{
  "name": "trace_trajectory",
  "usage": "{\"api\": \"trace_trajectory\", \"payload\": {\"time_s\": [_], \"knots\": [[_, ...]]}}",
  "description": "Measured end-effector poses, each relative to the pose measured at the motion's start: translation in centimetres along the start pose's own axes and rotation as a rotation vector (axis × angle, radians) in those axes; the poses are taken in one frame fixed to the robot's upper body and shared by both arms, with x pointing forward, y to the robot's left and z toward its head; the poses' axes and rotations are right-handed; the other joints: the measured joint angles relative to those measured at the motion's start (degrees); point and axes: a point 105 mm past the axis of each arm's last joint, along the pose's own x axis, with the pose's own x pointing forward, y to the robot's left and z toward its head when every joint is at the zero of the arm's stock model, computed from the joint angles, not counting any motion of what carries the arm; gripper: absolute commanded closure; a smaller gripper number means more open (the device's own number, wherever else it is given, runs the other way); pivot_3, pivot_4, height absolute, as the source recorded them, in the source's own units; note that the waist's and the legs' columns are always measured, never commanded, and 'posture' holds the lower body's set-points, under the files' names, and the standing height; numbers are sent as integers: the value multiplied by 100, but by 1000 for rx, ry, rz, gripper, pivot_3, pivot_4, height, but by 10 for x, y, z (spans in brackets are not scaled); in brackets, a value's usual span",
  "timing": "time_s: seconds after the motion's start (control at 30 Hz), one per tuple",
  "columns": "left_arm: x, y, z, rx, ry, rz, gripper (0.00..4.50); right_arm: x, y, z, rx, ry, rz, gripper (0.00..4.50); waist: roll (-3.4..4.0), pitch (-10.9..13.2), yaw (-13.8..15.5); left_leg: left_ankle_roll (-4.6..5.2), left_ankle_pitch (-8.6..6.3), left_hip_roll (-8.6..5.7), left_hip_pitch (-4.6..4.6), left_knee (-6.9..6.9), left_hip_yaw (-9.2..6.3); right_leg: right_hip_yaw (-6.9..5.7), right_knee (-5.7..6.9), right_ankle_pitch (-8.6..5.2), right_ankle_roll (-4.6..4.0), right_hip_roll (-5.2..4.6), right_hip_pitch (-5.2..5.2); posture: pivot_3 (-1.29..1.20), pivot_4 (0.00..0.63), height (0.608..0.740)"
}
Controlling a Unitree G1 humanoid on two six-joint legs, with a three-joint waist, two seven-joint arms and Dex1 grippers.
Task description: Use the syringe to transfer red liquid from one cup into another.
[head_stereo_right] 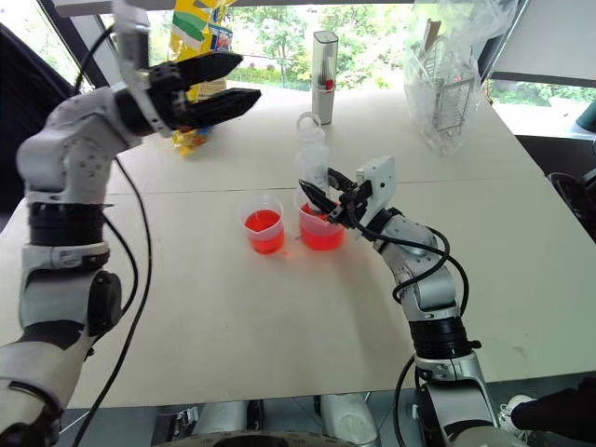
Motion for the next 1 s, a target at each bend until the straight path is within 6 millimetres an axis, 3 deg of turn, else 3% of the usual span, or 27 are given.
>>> {"api": "trace_trajectory", "payload": {"time_s": [0.23, 0.4, 0.5, 0.63, 0.9, 1.0], "knots": [[-48, -3, -23, 4, 167, 92, 62, 6, -1, 12, 0, -16, 15, 3096, -3, 2, 20, 0, 0, -5, -7, 5, 5, -6, -7, 0, 1, -26, 5, 0, 150, 740], [-54, -10, -28, 6, 188, 84, 62, 22, 8, 66, -46, -145, 92, 3096, -5, 3, 21, 0, 0, -3, -6, 2, -3, -12, -7, -1, 0, -21, 4, 0, 150, 740], [-56, -12, -25, 25, 189, 91, 62, 32, 19, 83, -26, -202, 147, 3096, -5, 3, 5, 1, -1, -3, -4, -1, -2, -10, -7, -1, -1, -17, 1, 0, 150, 740], [-58, -15, -24, 27, 191, 88, 62, 43, 34, 75, 23, -202, 205, 3096, -6, 3, 6, 1, -1, -3, -6, -2, -1, -10, -6, -1, -2, -17, -1, 0, 150, 740], [-54, -20, -13, 28, 172, 75, 62, 53, 50, 36, 81, -147, 251, 3096, -8, 4, 15, 0, -1, -3, -9, 1, 0, -10, -8, -1, -1, -21, 0, 0, 150, 740], [-44, -19, 11, 35, 87, 66, 62, 51, 52, 29, 75, -134, 259, 3096, -15, 5, 17, 0, -1, -4, -10, 2, -1, -14, -8, -1, -1, -20, 1, 0, 150, 740]]}}
